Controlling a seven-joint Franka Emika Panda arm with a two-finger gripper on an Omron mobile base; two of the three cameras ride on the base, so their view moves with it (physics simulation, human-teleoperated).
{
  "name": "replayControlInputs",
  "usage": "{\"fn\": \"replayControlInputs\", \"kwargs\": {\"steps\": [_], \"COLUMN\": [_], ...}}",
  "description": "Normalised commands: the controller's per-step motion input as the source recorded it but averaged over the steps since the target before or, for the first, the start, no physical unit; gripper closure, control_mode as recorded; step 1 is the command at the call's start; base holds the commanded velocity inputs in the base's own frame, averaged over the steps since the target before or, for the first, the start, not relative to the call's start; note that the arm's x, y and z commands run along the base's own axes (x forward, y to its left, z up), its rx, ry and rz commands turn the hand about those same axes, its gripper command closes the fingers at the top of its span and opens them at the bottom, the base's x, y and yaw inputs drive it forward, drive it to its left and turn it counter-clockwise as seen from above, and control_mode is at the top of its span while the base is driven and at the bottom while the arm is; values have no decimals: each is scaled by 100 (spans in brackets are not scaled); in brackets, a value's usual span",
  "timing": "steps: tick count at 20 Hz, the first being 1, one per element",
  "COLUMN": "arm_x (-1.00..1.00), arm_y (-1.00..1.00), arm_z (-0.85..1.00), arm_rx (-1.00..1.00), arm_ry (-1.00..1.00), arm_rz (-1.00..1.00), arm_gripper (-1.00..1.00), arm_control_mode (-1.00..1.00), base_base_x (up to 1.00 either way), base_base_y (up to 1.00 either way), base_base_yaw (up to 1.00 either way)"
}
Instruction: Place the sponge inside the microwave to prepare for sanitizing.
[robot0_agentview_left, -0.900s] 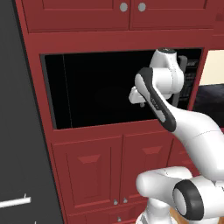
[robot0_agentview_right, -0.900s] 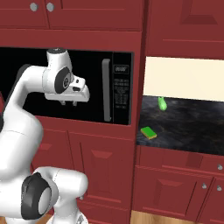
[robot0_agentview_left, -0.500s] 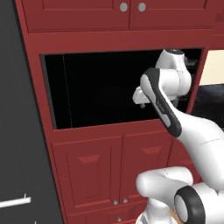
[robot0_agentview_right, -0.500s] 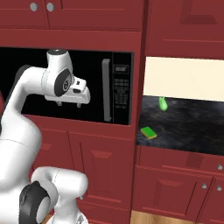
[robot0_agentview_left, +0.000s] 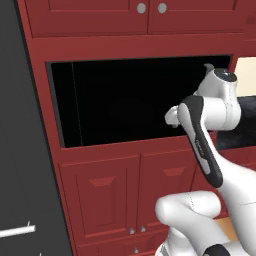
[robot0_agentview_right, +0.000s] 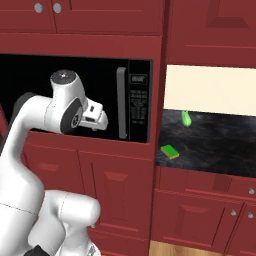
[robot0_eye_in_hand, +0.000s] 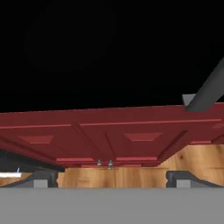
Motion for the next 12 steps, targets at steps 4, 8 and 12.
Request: {"fn": "replayControlInputs", "kwargs": {"steps": [4, 8, 12], "arm_x": [-21, -15, -1], "arm_y": [-43, -41, -35], "arm_z": [3, 0, 0], "arm_rx": [1, 0, 0], "arm_ry": [0, 0, 0], "arm_rz": [-15, -7, 1], "arm_gripper": [-100, -100, -100], "arm_control_mode": [-100, -100, -100], "base_base_x": [0, 0, 0], "base_base_y": [0, 0, 0], "base_base_yaw": [0, 0, 0]}}
